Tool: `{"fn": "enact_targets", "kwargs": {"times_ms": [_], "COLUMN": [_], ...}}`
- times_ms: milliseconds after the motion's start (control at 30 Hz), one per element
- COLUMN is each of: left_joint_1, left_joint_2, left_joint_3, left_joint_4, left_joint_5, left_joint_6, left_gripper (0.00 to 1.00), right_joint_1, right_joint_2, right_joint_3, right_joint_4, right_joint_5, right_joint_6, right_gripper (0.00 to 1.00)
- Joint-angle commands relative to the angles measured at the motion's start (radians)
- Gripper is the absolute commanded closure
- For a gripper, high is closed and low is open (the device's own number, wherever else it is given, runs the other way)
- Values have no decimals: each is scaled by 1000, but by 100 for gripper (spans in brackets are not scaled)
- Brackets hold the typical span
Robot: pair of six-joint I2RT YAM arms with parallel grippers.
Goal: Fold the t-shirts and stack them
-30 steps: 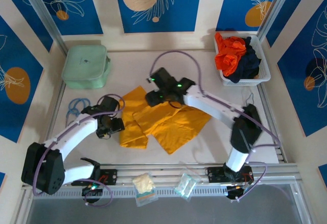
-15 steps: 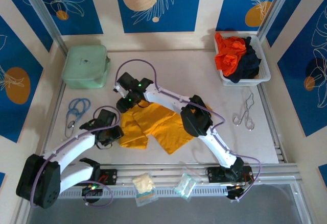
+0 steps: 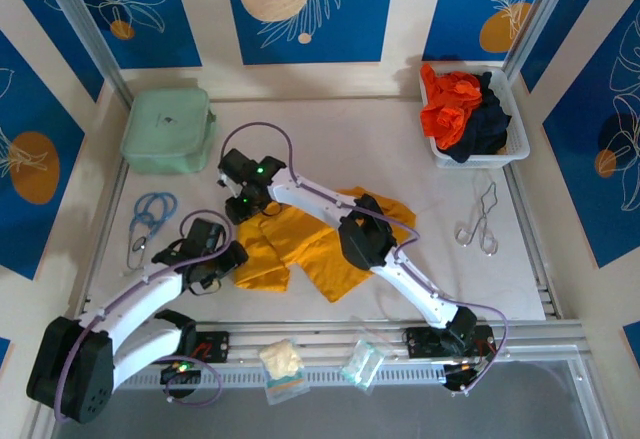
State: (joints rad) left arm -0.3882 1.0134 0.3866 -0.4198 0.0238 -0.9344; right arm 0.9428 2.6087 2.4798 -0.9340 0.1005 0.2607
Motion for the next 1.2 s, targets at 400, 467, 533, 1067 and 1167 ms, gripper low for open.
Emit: {"fn": "enact_targets", "kwargs": {"times_ms": [400, 467, 533, 1067, 1167], "left_joint_1": [-177, -186, -188, -187, -187], "left_joint_2": [330, 357, 362, 181, 193], "left_joint_3": [51, 61, 70, 502, 552], "left_joint_4": [290, 305, 298, -411, -477], "left_joint_5": [204, 206, 201, -122, -174], "left_joint_6": [-9, -5, -2, 292, 315], "left_gripper": [66, 99, 100, 100, 100], "right_joint_1": [-57, -73, -93, -375, -428], "right_joint_2": [-38, -62, -90, -308, -282], "right_joint_3": [9, 3, -9, -192, -133], "right_joint_4": [-17, -19, -22, -29, -37], "right_joint_5": [-127, -124, -114, 251, 335], "right_joint_6": [76, 81, 83, -39, -55], "right_gripper": [100, 100, 100, 100, 100]}}
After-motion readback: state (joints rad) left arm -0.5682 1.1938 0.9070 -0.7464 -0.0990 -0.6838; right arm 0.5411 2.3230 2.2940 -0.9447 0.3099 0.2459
